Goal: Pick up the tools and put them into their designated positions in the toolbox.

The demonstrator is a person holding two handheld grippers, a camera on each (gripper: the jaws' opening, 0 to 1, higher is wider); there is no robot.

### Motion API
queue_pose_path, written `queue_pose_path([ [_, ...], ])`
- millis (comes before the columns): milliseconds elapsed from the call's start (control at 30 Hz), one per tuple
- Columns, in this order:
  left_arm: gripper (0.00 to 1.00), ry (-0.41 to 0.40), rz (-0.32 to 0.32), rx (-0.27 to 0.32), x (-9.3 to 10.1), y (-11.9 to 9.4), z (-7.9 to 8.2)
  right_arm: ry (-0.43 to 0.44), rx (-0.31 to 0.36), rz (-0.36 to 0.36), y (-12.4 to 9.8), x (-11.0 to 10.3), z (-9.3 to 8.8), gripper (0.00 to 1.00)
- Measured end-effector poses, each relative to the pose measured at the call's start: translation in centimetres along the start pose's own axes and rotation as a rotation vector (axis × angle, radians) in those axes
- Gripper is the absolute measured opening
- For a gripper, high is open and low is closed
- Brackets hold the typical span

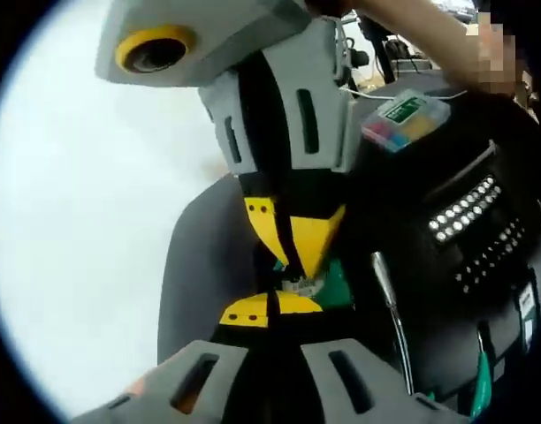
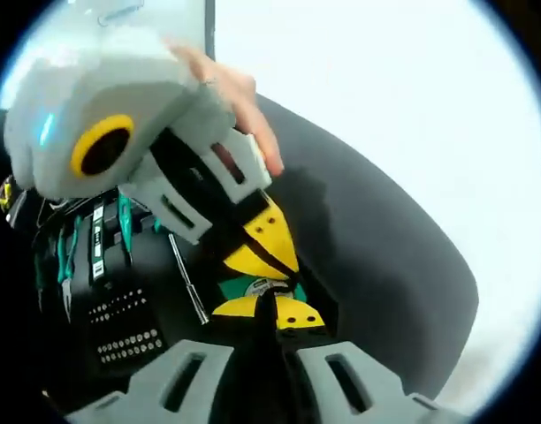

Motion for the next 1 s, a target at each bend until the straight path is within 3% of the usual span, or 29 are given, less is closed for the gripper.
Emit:
queue_pose_path([
  [33, 0.00, 0.001, -0.005, -0.005, 0.0, -0.1, 0.0, -0.008, 0.001, 0.002, 0.0, -0.1, 0.1, 0.03],
  [100, 0.00, 0.001, -0.021, -0.003, 0.0, -1.1, 0.0, 0.013, -0.059, 0.021, -0.7, -0.3, -0.5, 0.03],
  [133, 0.00, -0.069, 0.001, 0.026, -0.4, -1.7, 0.2, 0.039, -0.109, -0.026, -1.4, 0.6, -1.0, 0.03],
  [167, 0.00, -0.113, 0.029, 0.052, -1.0, -2.1, 0.2, 0.067, -0.106, -0.048, -1.7, 1.1, -0.9, 0.04],
  [200, 0.00, -0.179, 0.007, 0.073, -0.6, -2.4, 0.0, 0.139, -0.071, -0.038, -1.9, 0.9, -0.7, 0.04],
  [233, 0.00, -0.188, -0.023, 0.074, -0.1, -2.3, -0.2, 0.144, -0.059, -0.017, -1.9, 0.6, -0.5, 0.04],
  [267, 0.00, -0.174, -0.023, 0.082, 0.2, -2.1, -0.4, 0.084, -0.076, 0.008, -1.6, 0.2, -0.7, 0.04],
  [333, 0.00, -0.194, -0.054, 0.088, 1.0, -1.4, -0.3, 0.064, -0.138, 0.019, -0.9, -0.2, -1.4, 0.04],
  [367, 0.00, -0.199, -0.026, 0.089, 0.8, -1.5, -0.3, 0.036, -0.078, 0.037, -0.6, -0.2, -0.4, 0.04],
  [400, 0.00, -0.186, -0.038, 0.093, 0.7, -1.5, -0.2, 0.117, -0.078, 0.021, -0.4, -0.2, -0.4, 0.03],
  [533, 0.00, -0.154, -0.034, 0.072, 1.0, -1.5, -0.4, 0.049, -0.075, 0.010, -0.7, 0.0, -0.5, 0.02],
  [633, 0.00, -0.066, -0.008, 0.029, 1.4, -1.6, -0.2, 0.064, -0.075, -0.002, -0.6, 0.1, -0.3, 0.02],
  [667, 0.00, -0.067, -0.008, 0.025, 1.5, -1.5, -0.1, 0.067, -0.064, -0.003, -0.4, 0.0, -0.2, 0.01],
  [700, 0.00, -0.072, -0.010, 0.016, 1.5, -1.5, -0.2, 0.014, -0.023, 0.015, 0.0, -0.3, 0.4, 0.01],
  [800, 0.00, -0.090, -0.010, 0.027, 1.6, -1.7, -0.3, 0.016, -0.029, 0.010, 0.0, -0.3, 0.3, 0.01],
  [833, 0.00, -0.096, -0.005, 0.036, 1.6, -1.7, -0.3, 0.098, -0.038, 0.043, -0.1, -0.6, 0.2, 0.02],
  [867, 0.00, -0.116, -0.001, 0.053, 1.5, -1.9, -0.3, 0.158, -0.071, 0.030, -0.5, -0.1, -0.2, 0.02],
  [900, 0.00, -0.178, -0.009, 0.052, 1.6, -2.2, -0.6, 0.197, -0.146, -0.054, -1.6, 1.3, -0.8, 0.04],
  [933, 0.00, -0.297, 0.059, 0.104, 0.6, -3.0, -0.8, 0.203, -0.106, -0.055, -2.4, 1.6, -0.1, 0.05],
  [967, 0.00, -0.361, 0.133, 0.137, -0.6, -4.1, -1.0, 0.198, 0.040, -0.064, -3.9, 2.1, 1.6, 0.06],
  [1000, 0.00, -0.425, 0.203, 0.151, -1.6, -5.5, -1.6, 0.174, 0.125, -0.092, -4.9, 2.4, 2.8, 0.06],
])
Point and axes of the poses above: the point that each gripper's makers call its tool centre point, and the gripper's own axes: y roughly forward along the fingers, x roughly to its right, z roughly out of its top, the point moved 2 cm from there along -y, roughly backward along the fingers
